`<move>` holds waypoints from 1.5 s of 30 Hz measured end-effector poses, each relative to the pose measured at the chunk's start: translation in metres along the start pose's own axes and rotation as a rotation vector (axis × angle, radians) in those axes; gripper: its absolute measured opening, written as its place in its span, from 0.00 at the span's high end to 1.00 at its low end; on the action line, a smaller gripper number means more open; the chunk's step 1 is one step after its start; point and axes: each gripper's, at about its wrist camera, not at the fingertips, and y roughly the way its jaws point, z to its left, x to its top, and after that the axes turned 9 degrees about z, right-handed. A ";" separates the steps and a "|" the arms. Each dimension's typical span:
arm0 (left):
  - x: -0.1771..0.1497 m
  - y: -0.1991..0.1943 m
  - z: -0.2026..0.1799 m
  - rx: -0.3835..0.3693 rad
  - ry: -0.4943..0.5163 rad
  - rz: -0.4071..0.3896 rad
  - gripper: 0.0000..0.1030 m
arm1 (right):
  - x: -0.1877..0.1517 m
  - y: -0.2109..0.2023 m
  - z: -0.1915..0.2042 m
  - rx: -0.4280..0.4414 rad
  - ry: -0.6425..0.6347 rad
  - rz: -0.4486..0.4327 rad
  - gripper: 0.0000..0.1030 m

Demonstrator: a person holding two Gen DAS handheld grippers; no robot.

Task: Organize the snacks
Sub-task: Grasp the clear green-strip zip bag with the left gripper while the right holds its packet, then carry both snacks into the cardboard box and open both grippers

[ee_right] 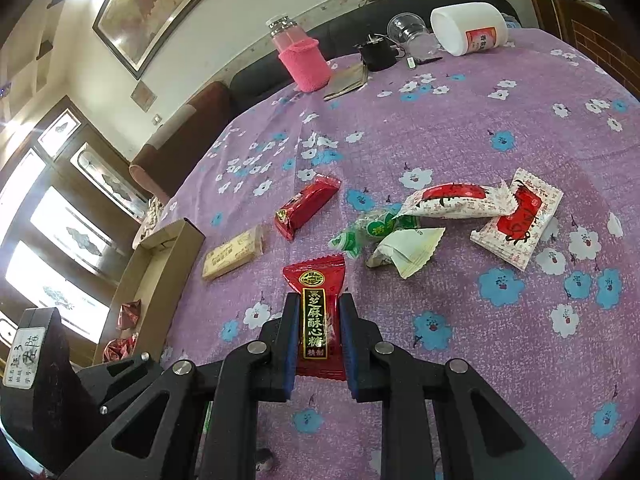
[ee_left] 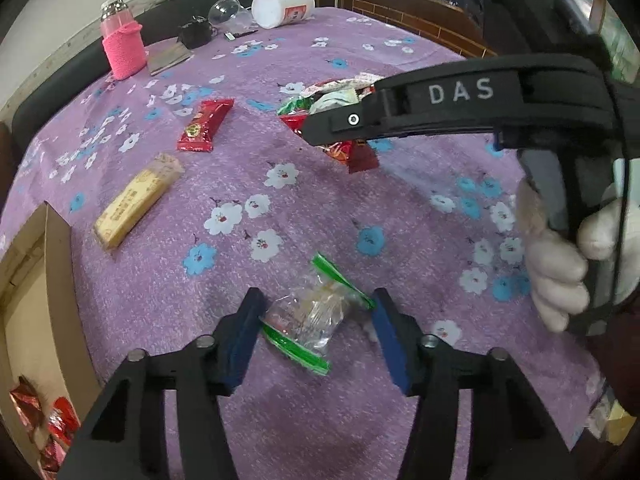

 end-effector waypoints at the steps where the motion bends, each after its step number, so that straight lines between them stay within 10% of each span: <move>1: -0.002 -0.001 0.000 -0.008 -0.009 -0.006 0.59 | 0.000 -0.001 0.000 0.001 0.000 -0.002 0.81; 24: -0.042 -0.090 0.021 -0.096 -0.204 -0.278 0.63 | -0.011 -0.008 0.002 -0.068 0.061 -0.051 0.81; 45: -0.178 -0.163 0.141 0.011 -0.541 -0.457 0.63 | -0.034 0.005 0.169 -0.010 -0.218 -0.010 0.80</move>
